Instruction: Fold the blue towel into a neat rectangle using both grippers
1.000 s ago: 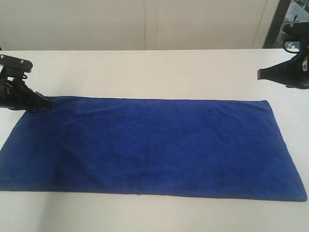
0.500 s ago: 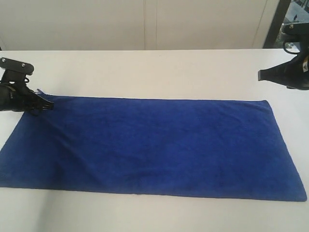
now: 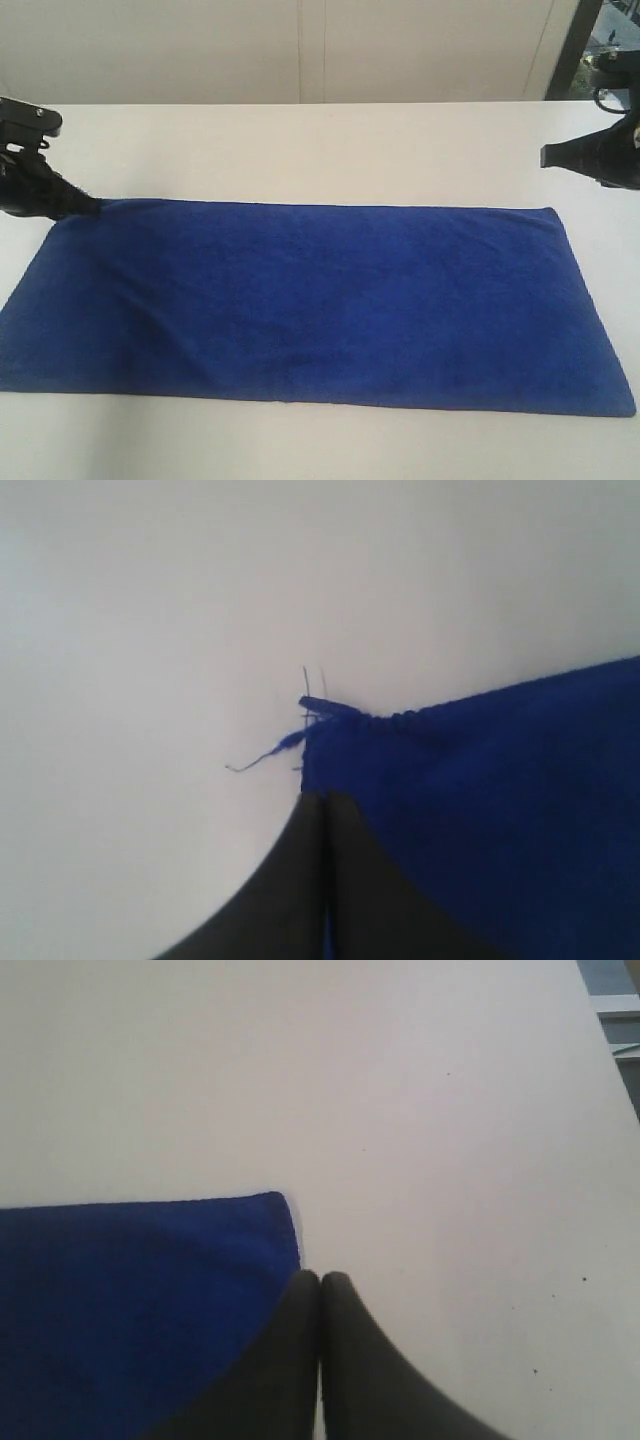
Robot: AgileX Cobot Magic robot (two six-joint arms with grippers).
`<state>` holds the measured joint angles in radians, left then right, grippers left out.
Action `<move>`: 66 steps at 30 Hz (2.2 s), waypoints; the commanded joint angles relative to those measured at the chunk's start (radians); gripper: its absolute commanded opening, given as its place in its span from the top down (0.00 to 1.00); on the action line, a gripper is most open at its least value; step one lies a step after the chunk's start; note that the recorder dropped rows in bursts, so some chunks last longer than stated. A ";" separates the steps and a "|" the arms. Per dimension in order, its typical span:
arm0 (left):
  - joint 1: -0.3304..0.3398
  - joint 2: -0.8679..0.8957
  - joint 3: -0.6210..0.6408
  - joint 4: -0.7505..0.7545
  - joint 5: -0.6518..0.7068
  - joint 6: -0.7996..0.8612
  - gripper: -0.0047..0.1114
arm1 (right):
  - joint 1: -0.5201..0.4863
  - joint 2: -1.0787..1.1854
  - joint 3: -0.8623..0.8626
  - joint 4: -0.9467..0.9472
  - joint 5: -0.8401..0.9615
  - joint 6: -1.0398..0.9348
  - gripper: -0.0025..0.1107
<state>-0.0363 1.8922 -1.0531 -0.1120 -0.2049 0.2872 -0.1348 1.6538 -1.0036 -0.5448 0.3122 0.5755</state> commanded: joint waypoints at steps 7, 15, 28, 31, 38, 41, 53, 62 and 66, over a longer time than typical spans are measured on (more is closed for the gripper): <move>0.004 -0.292 0.057 -0.015 0.393 -0.133 0.96 | -0.005 -0.193 0.100 0.058 0.107 -0.008 0.98; 0.004 -0.515 0.156 -0.092 0.751 -0.134 0.96 | -0.005 -0.263 0.273 0.145 0.146 -0.008 0.98; 0.004 -1.066 0.418 -0.170 0.935 -0.123 0.96 | -0.005 -0.264 0.377 0.348 0.119 -0.191 0.98; 0.004 -1.184 0.465 -0.170 0.940 -0.105 0.96 | -0.005 -0.261 0.373 0.361 0.089 -0.216 0.98; 0.004 -1.347 0.540 -0.149 0.934 -0.105 0.96 | -0.005 -0.156 0.305 0.361 0.090 -0.236 0.98; 0.004 -1.367 0.541 -0.116 0.938 -0.105 0.96 | -0.005 -0.137 0.289 0.361 0.062 -0.236 0.98; 0.004 -1.369 0.541 -0.107 0.932 -0.105 0.96 | -0.005 -0.139 0.256 0.353 0.059 -0.236 0.77; 0.004 -1.369 0.541 -0.107 0.932 -0.105 0.96 | -0.005 -0.075 0.256 0.353 0.018 -0.236 0.65; 0.004 -1.369 0.541 -0.107 0.932 -0.105 0.96 | -0.005 -0.023 0.232 0.357 0.013 -0.236 0.62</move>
<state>-0.0363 0.5308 -0.5187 -0.2160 0.7218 0.1800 -0.1348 1.6023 -0.7489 -0.1846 0.3348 0.3494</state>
